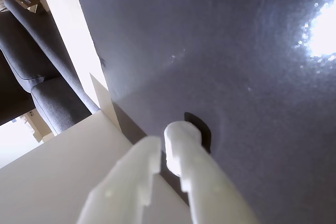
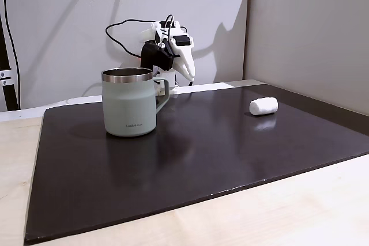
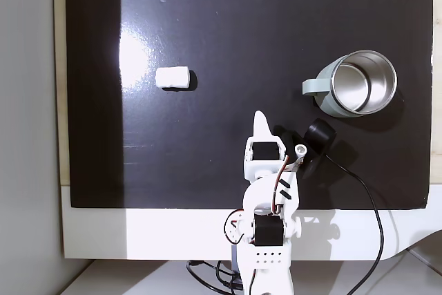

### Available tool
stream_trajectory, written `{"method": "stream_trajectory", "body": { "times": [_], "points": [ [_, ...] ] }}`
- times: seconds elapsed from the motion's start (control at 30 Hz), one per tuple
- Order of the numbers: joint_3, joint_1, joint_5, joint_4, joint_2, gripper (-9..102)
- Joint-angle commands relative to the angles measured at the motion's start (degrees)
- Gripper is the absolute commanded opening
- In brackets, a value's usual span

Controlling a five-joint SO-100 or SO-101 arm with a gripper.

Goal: Grasp a gauze and put it in the cup.

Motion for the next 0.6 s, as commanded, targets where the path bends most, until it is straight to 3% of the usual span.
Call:
{"method": "stream_trajectory", "body": {
  "times": [0.0, 0.57],
  "points": [
    [-0.35, 0.18, 0.35, 0.09, 0.70, 0],
    [-0.88, 0.09, 1.14, 0.88, 0.70, 0]
  ]
}}
